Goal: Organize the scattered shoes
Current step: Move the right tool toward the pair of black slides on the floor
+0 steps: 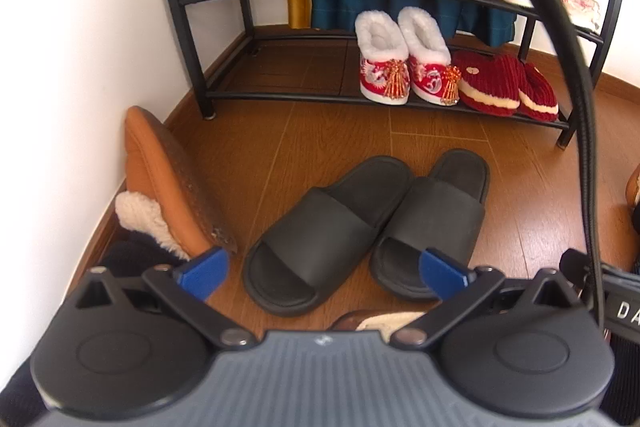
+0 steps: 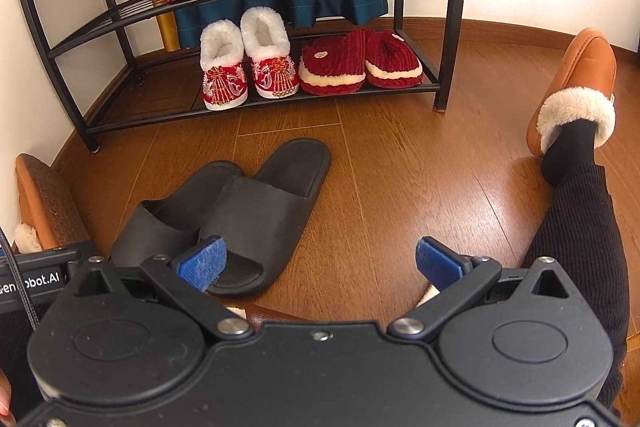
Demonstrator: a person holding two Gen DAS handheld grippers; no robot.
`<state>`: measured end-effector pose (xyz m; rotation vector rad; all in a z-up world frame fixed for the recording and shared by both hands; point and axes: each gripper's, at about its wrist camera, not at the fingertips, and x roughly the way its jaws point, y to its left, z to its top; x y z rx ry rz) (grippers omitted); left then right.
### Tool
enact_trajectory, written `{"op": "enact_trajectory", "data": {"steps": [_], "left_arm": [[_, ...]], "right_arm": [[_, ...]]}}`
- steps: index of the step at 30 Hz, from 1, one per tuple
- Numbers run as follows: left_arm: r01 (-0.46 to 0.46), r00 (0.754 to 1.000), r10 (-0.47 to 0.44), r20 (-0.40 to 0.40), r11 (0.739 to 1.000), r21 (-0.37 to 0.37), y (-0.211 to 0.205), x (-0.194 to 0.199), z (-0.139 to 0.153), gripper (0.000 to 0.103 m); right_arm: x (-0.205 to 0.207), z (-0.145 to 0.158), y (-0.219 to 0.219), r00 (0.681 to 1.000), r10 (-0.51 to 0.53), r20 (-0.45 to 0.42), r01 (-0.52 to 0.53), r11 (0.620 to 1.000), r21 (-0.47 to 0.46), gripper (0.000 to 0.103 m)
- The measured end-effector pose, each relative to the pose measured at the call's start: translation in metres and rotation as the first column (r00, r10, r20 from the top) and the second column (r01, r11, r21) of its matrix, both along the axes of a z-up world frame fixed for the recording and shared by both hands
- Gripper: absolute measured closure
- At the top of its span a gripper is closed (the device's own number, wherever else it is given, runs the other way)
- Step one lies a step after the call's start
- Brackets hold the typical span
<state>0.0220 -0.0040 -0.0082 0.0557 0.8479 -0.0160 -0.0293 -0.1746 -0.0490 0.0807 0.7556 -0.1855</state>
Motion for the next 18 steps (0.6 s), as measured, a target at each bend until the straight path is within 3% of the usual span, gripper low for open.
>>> {"op": "enact_trajectory", "data": {"steps": [12,18], "left_arm": [[0.014,1.000,-0.015,-0.009,0.998,-0.064,0.007,0.014,-0.024,0.000],[0.014,1.000,-0.015,-0.011,0.999,-0.036,0.011,0.022,-0.039,0.000]], "right_arm": [[0.009,-0.013,-0.011,0.999,-0.037,-0.019,0.038,0.999,0.020,0.000],[0.015,-0.020,-0.010,0.999,-0.035,-0.033,0.036,0.999,0.026,0.000]]}}
